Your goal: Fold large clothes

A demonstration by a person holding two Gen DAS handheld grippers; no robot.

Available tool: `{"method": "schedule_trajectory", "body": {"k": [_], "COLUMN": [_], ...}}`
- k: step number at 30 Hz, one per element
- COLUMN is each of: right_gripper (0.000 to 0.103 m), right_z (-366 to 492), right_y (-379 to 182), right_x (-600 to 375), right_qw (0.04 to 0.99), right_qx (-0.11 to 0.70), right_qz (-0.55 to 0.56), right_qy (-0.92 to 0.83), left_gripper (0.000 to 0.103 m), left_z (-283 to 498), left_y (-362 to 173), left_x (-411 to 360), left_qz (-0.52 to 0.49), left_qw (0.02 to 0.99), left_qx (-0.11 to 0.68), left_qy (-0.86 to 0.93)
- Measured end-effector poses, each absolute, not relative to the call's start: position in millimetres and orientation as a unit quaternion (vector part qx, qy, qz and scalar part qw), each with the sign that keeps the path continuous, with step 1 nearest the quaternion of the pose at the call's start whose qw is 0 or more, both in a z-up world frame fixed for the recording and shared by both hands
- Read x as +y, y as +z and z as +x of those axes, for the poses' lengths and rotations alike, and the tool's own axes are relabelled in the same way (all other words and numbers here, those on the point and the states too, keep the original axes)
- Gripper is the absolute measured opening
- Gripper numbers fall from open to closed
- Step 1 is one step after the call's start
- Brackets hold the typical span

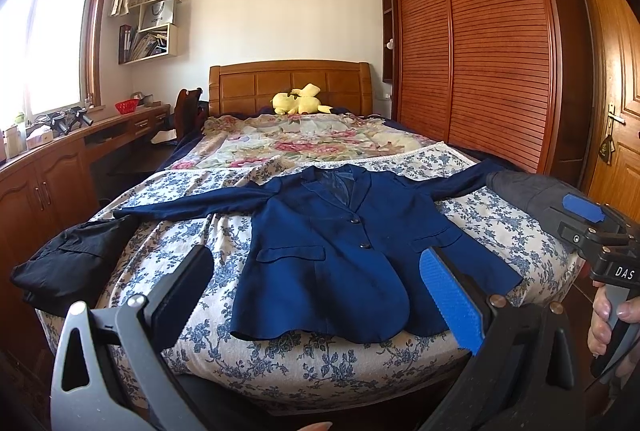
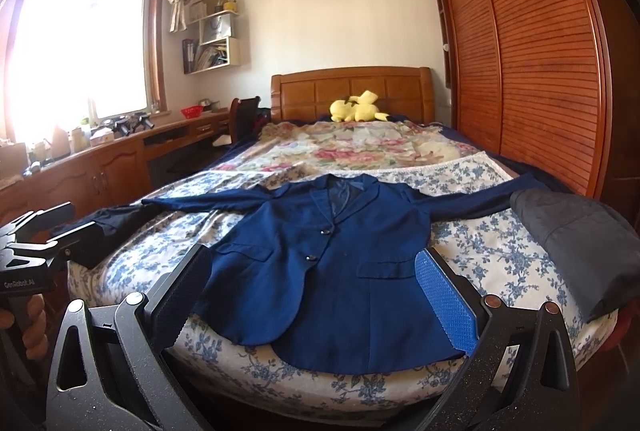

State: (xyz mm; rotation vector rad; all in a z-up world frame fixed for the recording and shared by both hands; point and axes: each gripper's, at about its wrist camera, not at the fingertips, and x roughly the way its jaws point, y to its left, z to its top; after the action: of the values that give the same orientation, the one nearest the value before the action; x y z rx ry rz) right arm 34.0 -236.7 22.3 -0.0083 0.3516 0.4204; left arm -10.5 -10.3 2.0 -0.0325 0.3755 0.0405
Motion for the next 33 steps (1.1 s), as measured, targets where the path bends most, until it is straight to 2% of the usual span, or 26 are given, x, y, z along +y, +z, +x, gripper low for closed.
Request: {"method": "schedule_trajectory", "body": {"k": [33], "right_gripper": [0.103], "right_z": [32.7], "right_y": [22.9], "right_x": [-237.3], "right_qw": [0.963], "right_qx": [0.173], "right_qz": [-0.002], "right_qy": [0.209], "left_gripper": [0.103], "left_z": [-14.8], "left_y": [6.9], "left_x": [-16.7], "left_qz": [-0.013], "left_qw": [0.983], "left_qx": [0.180], "left_qy": [0.019]}}
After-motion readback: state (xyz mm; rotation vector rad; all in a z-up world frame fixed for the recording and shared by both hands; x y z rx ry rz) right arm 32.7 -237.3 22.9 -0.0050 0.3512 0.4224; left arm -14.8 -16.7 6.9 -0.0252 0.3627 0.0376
